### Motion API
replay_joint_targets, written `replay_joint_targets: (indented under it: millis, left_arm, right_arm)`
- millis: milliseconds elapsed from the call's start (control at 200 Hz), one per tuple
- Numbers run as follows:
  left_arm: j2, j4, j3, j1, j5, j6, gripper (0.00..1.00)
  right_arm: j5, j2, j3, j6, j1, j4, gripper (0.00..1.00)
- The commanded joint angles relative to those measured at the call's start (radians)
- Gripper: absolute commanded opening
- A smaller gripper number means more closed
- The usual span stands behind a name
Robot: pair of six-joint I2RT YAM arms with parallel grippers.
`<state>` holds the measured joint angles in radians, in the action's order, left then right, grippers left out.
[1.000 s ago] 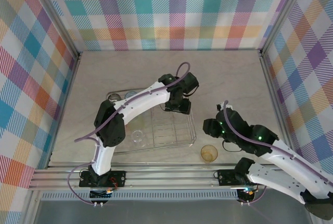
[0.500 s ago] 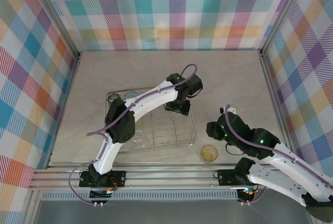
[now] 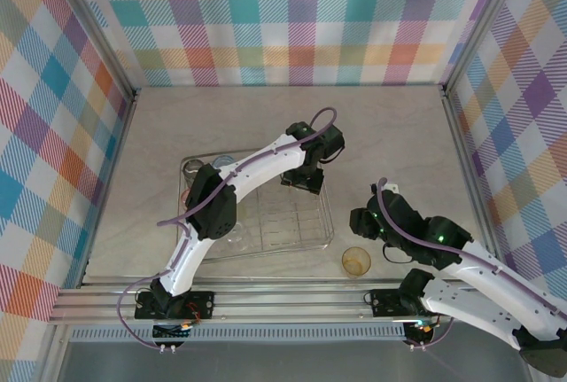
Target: Load the cups into the dish rack
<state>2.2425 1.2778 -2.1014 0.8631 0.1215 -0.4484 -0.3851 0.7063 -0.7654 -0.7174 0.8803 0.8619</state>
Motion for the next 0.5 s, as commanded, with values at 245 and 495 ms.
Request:
replay_joint_targets:
  millis: [245, 495]
  left_arm:
    - [0.070, 0.037, -0.078, -0.032, 0.037, 0.093, 0.72]
    - [0.042, 0.006, -0.045, -0.030, 0.049, 0.103, 0.96]
  right_arm:
    - [0.017, 0.006, -0.005, 0.009, 0.000, 0.049, 0.59]
    - [0.045, -0.013, 0.003, -0.017, 0.000, 0.096, 0.60]
